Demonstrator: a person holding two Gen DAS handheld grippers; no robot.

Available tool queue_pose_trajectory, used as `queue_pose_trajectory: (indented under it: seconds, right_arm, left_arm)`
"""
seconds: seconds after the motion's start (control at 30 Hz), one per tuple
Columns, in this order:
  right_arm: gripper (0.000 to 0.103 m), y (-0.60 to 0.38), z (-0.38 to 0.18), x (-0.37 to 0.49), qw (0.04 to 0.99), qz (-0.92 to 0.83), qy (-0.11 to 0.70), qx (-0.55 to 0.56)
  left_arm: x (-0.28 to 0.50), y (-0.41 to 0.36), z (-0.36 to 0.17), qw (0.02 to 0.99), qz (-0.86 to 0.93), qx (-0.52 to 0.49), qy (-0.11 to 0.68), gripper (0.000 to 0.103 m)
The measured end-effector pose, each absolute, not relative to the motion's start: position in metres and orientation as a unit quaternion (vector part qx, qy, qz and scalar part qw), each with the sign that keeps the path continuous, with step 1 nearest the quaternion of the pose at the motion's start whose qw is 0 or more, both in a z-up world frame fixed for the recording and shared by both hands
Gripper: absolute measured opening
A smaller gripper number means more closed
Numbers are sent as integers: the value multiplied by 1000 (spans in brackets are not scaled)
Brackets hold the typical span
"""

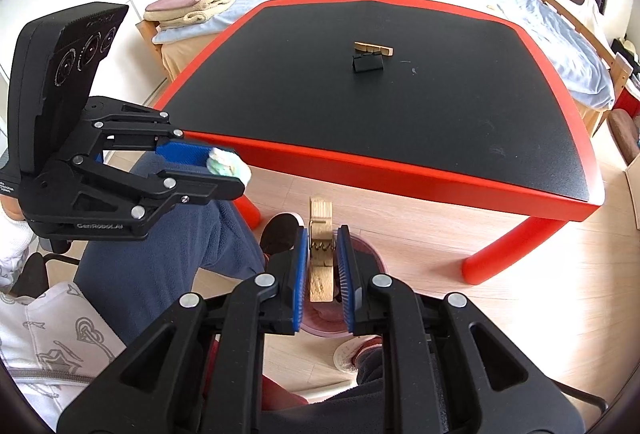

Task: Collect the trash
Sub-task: 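Carry both items over the pink wastebasket and open both grippers, then move both tools back over the table toward the clothespin and black clip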

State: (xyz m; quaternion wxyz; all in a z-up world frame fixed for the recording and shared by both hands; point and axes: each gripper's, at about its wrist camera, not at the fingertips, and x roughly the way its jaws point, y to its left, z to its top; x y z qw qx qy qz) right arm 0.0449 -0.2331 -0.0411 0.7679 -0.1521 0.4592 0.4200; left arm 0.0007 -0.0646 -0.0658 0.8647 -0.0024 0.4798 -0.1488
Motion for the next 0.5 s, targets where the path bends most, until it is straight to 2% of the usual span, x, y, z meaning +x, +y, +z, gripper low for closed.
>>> queue_pose_trajectory:
  seconds: [0.03, 0.07, 0.1, 0.2, 0.5]
  right_arm:
    - [74, -233, -41, 46, 771, 415, 458, -156]
    - [86, -234, -41, 47, 774, 412, 455, -155]
    - [91, -236, -40, 47, 778, 410, 452, -152]
    - [95, -236, -42, 49, 782, 397, 453, -159]
    - [96, -236, -43, 50, 783, 396, 453, -157]
  left_arm:
    - [0, -64, -65, 868, -145, -1, 476, 78]
    - [-1, -62, -64, 872, -136, 0, 469, 87]
    - [-1, -60, -63, 876, -128, 1, 465, 90]
    - [0, -55, -63, 876, -109, 5, 470, 95]
    - [2, -40, -59, 879, -92, 0, 469, 95]
